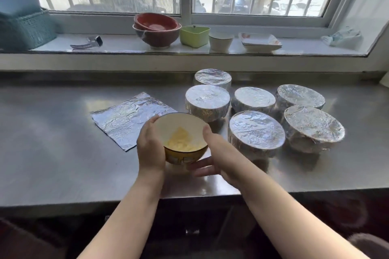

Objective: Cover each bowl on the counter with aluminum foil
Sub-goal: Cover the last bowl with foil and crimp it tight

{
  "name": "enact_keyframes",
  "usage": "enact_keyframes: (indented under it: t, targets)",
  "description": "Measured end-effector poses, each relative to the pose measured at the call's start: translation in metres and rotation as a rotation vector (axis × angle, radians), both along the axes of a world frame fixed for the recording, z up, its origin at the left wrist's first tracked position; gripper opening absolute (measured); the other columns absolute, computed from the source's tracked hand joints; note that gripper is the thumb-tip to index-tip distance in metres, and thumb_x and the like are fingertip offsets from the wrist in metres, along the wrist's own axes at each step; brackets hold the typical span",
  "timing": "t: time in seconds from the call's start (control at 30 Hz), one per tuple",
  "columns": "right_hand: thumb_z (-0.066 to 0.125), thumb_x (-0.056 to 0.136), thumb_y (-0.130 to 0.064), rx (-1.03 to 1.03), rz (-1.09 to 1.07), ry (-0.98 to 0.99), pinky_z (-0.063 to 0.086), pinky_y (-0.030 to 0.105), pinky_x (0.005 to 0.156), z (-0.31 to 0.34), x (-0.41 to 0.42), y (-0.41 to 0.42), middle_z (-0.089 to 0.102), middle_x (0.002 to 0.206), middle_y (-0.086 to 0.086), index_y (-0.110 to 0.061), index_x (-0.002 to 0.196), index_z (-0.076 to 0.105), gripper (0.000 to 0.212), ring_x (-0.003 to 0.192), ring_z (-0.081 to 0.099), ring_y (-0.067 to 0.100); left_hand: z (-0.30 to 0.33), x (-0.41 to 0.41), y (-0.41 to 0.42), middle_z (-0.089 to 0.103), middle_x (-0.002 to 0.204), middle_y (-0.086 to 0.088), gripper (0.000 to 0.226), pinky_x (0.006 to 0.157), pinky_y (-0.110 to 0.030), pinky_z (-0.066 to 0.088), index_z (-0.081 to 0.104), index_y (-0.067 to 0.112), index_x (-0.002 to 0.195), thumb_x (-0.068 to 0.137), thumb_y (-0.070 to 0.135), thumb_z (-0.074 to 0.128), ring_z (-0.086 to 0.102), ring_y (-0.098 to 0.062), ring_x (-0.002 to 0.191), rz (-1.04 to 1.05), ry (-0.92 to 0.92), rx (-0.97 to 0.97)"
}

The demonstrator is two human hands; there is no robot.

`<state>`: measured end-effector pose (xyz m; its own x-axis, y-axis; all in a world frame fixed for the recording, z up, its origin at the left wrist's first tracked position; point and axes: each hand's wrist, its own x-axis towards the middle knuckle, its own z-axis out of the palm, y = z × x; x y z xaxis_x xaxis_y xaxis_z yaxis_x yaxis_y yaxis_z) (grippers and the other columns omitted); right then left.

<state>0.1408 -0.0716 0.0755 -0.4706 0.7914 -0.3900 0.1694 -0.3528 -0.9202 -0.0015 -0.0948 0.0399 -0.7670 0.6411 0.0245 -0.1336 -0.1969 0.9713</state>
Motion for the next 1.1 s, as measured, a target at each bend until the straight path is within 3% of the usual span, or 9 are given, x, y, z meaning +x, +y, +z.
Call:
enact_keyframes:
  t: [0.13, 0.23, 0.4, 0.5, 0.6, 0.7, 0.77, 0.87, 1.1]
  targets:
    - [0.030, 0.102, -0.052, 0.000, -0.039, 0.001, 0.059, 0.047, 0.072, -0.014, -0.001, -0.007, 0.053, 0.098, -0.003, -0.019, 0.128, 0.033, 0.042, 0.079, 0.069, 0.034, -0.014, -0.008, -0.006, 0.067, 0.112, 0.001, 0.034, 0.071, -0.017, 0.049, 0.067, 0.016, 0.114, 0.097, 0.011, 0.038, 0.063, -0.011, 0.102, -0.021, -0.026, -0.025]
    - [0.030, 0.103, -0.050, 0.016, -0.057, -0.013, 0.057, 0.050, 0.076, -0.017, -0.003, -0.006, 0.050, 0.092, -0.005, -0.019, 0.122, 0.031, 0.036, 0.076, 0.067, 0.033, -0.017, -0.016, -0.007, 0.069, 0.107, 0.000, 0.033, 0.075, -0.023, 0.050, 0.070, 0.021, 0.102, 0.092, 0.010, 0.041, 0.064, -0.014, 0.101, -0.039, 0.001, -0.043]
    - [0.029, 0.104, -0.048, 0.049, -0.079, -0.064, 0.057, 0.050, 0.069, -0.022, -0.007, -0.002, 0.051, 0.096, -0.001, -0.020, 0.121, 0.031, 0.033, 0.070, 0.066, 0.033, -0.014, -0.032, -0.008, 0.071, 0.102, 0.001, 0.031, 0.075, -0.025, 0.052, 0.072, 0.023, 0.093, 0.091, 0.012, 0.042, 0.065, -0.014, 0.097, -0.102, 0.041, -0.123]
    - [0.027, 0.103, -0.047, 0.051, -0.060, -0.052, 0.060, 0.045, 0.063, -0.029, -0.009, -0.001, 0.049, 0.118, 0.004, -0.027, 0.125, 0.031, 0.030, 0.072, 0.068, 0.037, -0.012, -0.050, -0.008, 0.072, 0.102, -0.001, 0.032, 0.083, -0.030, 0.050, 0.072, 0.017, 0.097, 0.094, 0.018, 0.040, 0.063, -0.020, 0.107, -0.188, 0.065, -0.151]
    - [0.028, 0.104, -0.041, 0.036, -0.083, 0.000, 0.060, 0.040, 0.060, -0.032, -0.009, 0.002, 0.047, 0.117, 0.001, -0.029, 0.123, 0.035, 0.023, 0.066, 0.067, 0.035, -0.014, -0.083, -0.002, 0.065, 0.122, 0.003, 0.029, 0.096, -0.031, 0.043, 0.067, 0.022, 0.113, 0.094, 0.017, 0.047, 0.055, -0.018, 0.122, -0.154, 0.604, -0.399]
    - [0.029, 0.105, -0.039, 0.035, -0.100, 0.033, 0.060, 0.040, 0.060, -0.035, -0.009, 0.004, 0.050, 0.107, -0.003, -0.028, 0.123, 0.037, 0.022, 0.064, 0.066, 0.034, -0.016, -0.104, 0.004, 0.051, 0.144, -0.001, 0.054, 0.108, -0.038, 0.036, 0.049, 0.024, 0.141, 0.089, 0.033, 0.061, 0.042, -0.024, 0.135, -0.290, 1.114, -0.771]
    - [0.029, 0.105, -0.039, 0.044, -0.111, 0.028, 0.059, 0.038, 0.058, -0.036, -0.010, 0.004, 0.052, 0.109, -0.002, -0.026, 0.124, 0.038, 0.025, 0.065, 0.066, 0.034, -0.018, -0.107, 0.008, 0.047, 0.147, 0.000, 0.061, 0.107, -0.041, 0.036, 0.044, 0.028, 0.144, 0.087, 0.046, 0.060, 0.040, -0.025, 0.136, -0.354, 1.178, -0.935]
    - [0.030, 0.104, -0.041, 0.055, -0.122, 0.024, 0.057, 0.036, 0.056, -0.038, -0.010, 0.005, 0.054, 0.111, 0.000, -0.027, 0.123, 0.039, 0.026, 0.063, 0.067, 0.033, -0.018, -0.109, 0.014, 0.057, 0.134, -0.001, 0.050, 0.097, -0.040, 0.041, 0.055, 0.031, 0.123, 0.081, 0.058, 0.054, 0.049, -0.028, 0.125, -0.316, 1.166, -0.984]
    - [0.030, 0.103, -0.048, 0.052, -0.101, 0.032, 0.060, 0.042, 0.069, -0.036, -0.004, 0.007, 0.056, 0.102, -0.005, -0.024, 0.125, 0.039, 0.033, 0.077, 0.069, 0.037, -0.026, -0.119, 0.025, 0.063, 0.121, -0.001, 0.032, 0.086, -0.037, 0.048, 0.054, 0.027, 0.123, 0.095, 0.041, 0.048, 0.058, -0.028, 0.111, -0.224, 1.280, -0.961]
